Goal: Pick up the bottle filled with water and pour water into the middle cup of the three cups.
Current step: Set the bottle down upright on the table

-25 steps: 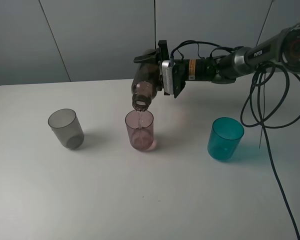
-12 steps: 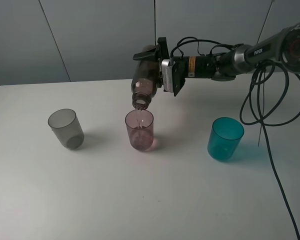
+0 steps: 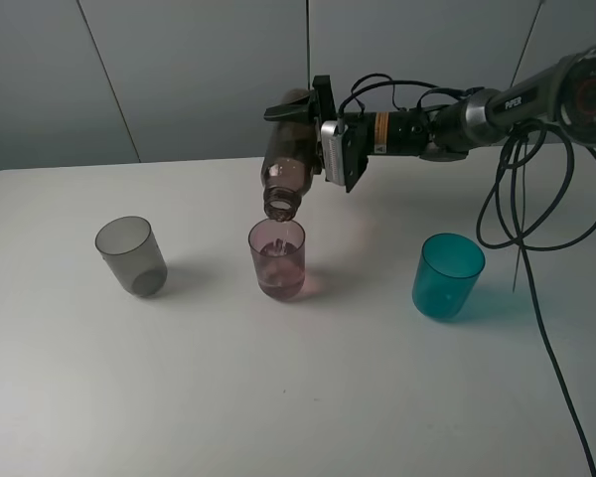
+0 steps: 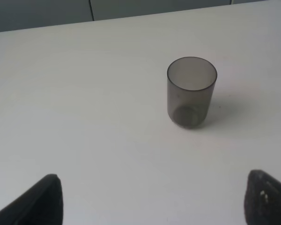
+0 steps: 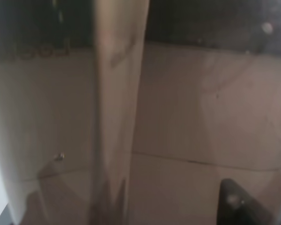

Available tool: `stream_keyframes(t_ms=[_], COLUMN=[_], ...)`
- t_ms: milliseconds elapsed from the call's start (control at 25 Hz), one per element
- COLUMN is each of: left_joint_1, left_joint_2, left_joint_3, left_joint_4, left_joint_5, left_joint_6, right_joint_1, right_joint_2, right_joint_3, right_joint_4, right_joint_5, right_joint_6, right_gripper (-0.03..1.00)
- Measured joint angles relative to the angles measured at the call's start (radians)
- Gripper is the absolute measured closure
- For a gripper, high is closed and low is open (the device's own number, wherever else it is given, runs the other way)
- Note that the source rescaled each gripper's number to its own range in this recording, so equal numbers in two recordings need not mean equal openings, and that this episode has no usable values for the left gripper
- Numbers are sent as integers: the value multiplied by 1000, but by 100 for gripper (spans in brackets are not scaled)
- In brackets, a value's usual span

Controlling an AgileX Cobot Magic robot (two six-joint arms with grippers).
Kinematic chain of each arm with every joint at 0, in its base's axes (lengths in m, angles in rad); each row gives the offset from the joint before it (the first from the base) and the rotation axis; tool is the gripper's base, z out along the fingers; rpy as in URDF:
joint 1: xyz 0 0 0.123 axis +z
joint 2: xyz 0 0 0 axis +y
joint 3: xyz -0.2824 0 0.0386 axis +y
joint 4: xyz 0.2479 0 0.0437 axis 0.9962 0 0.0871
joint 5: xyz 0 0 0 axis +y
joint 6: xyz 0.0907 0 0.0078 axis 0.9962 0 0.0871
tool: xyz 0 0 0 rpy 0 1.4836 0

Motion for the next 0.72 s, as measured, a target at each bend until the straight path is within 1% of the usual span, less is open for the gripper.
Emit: stream_keyframes(t_ms=[720], left_joint_1=[0], left_joint_2=[0], left_joint_3=[0], left_joint_4=[0], left_joint_5=[0], left_joint_6=[-4], right_joint_1=[0], right_joint_2=[0], right_joint_3=[-20], right_joint_4=[0], right_joint_5=[-2], right_joint_6=[-34], right_gripper=[91])
